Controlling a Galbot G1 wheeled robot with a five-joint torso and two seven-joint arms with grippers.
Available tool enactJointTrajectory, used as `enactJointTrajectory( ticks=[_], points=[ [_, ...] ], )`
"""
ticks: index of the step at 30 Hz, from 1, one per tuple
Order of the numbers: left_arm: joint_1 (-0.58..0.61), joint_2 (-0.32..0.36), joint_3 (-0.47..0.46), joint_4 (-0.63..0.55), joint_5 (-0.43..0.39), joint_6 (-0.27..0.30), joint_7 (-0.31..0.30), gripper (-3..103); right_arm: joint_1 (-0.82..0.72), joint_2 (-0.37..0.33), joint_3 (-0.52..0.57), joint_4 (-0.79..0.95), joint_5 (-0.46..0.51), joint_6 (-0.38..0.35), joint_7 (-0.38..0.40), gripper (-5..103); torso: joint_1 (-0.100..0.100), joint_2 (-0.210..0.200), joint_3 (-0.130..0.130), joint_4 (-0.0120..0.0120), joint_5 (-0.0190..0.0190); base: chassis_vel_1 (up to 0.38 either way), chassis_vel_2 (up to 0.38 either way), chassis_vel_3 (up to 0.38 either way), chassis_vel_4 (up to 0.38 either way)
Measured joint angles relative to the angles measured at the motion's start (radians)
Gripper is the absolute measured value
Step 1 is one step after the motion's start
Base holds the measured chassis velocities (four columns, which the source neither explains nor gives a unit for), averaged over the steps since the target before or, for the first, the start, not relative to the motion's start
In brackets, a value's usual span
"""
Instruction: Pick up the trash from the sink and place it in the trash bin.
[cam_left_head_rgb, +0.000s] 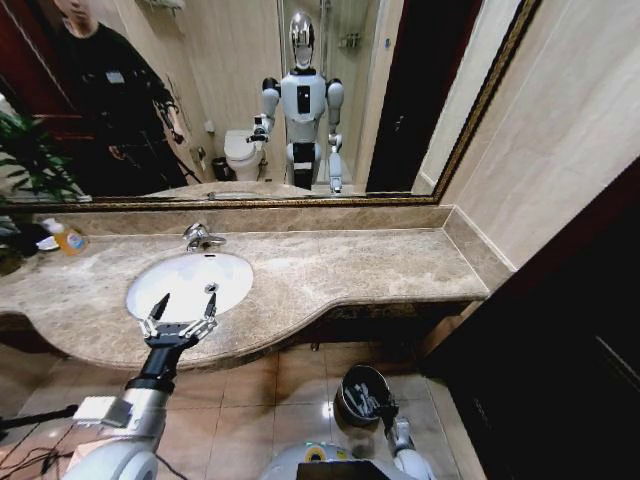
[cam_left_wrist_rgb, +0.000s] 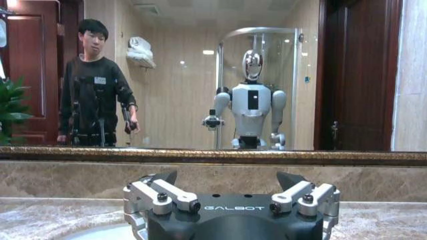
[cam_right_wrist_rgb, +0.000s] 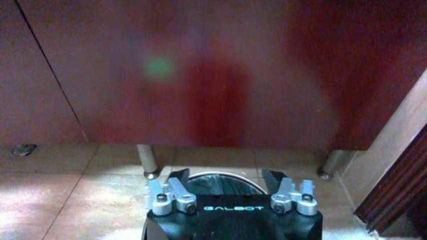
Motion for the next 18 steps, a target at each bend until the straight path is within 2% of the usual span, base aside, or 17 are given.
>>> enactJointTrajectory(
  ticks=[1,3,4,6,18],
  points=[
    [0.000,0.000,0.000,0.000,0.000,0.000,0.000,100,0.000,-0.001,-0.001,0.000,0.001,0.000,0.000,77,0.000,0.000,0.000,0.0000,0.0000,0.000,0.000,0.000,0.000],
    [0.000,0.000,0.000,0.000,0.000,0.000,0.000,100,0.000,-0.003,-0.003,0.000,0.002,0.000,0.000,88,0.000,0.000,0.000,0.0000,0.0000,0.000,0.000,0.000,0.000],
    [0.000,0.000,0.000,0.000,0.000,0.000,0.000,100,0.000,-0.003,-0.003,0.000,0.002,0.000,0.000,88,0.000,0.000,0.000,0.0000,0.0000,0.000,0.000,0.000,0.000],
    [0.000,0.000,0.000,0.000,0.000,0.000,0.000,100,-0.001,-0.006,-0.007,0.000,0.003,0.000,0.000,97,0.000,0.000,0.000,0.0000,0.0000,0.000,0.000,0.000,0.000],
    [0.000,0.000,0.000,0.000,0.000,0.000,0.000,100,-0.011,-0.022,-0.018,0.010,0.024,0.005,0.000,100,0.000,0.000,0.000,0.0000,0.0000,0.000,0.000,0.000,0.000]
  ],
)
